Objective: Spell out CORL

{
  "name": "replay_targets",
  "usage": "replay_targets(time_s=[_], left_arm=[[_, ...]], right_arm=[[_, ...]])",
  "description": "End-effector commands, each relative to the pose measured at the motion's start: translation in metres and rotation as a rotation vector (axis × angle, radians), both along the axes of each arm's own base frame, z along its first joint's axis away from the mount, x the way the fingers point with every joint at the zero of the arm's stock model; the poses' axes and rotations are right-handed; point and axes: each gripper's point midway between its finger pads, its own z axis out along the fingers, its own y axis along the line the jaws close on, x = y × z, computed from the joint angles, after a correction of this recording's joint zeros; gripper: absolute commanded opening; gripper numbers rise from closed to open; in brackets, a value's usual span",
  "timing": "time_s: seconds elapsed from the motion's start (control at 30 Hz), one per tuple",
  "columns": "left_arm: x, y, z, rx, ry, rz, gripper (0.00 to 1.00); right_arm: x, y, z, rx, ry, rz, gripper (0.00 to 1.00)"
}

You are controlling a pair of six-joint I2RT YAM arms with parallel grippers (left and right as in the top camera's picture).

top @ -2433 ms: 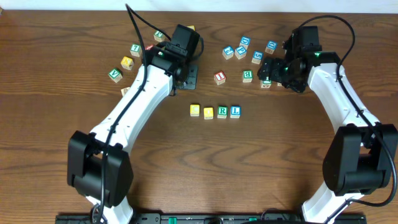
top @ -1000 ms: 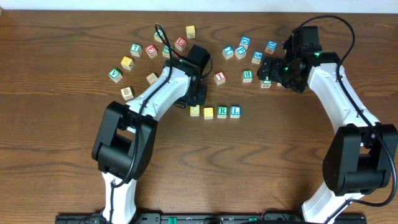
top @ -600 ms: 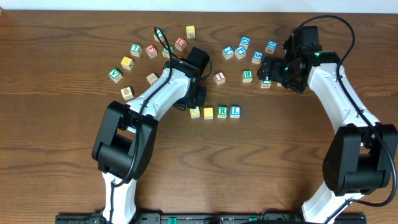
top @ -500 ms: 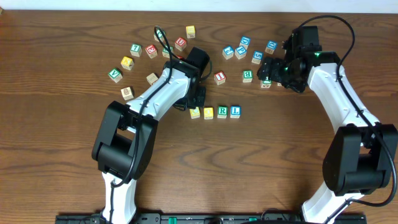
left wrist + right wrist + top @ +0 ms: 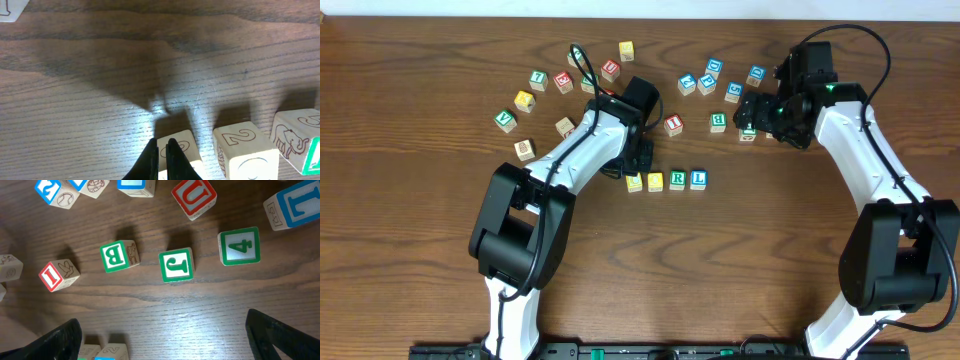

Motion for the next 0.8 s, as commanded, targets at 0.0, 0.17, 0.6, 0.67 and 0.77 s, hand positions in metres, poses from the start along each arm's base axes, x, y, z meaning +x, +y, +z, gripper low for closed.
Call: replay_targets(time_s=[0.0, 0.17, 0.6, 0.67, 0.77], left_arm=[[0.012, -0.002, 0.018, -0.021, -0.046, 0.014, 0.07], [0.017, 0.011, 0.045, -0.027, -0.094, 0.043, 0.08], [-0.021, 0.045, 0.024, 0.104, 0.053, 0.257, 0.08], [-0.025, 0.046, 0.017, 0.104, 0.069, 0.274, 0.07], [-0.026, 0.044, 0.011, 0.106, 0.08, 0.277, 0.08]], right_arm=[[0.001, 0.003, 0.014, 0.006, -0.033, 0.002, 0.99], [0.001, 0.003, 0.014, 0.006, -0.032, 0.002, 0.99], [0.001, 0.003, 0.014, 0.006, -0.033, 0.002, 0.99], [0.001, 0.003, 0.014, 0.006, -0.033, 0.002, 0.99], [0.001, 0.003, 0.014, 0.006, -0.033, 0.002, 0.99]])
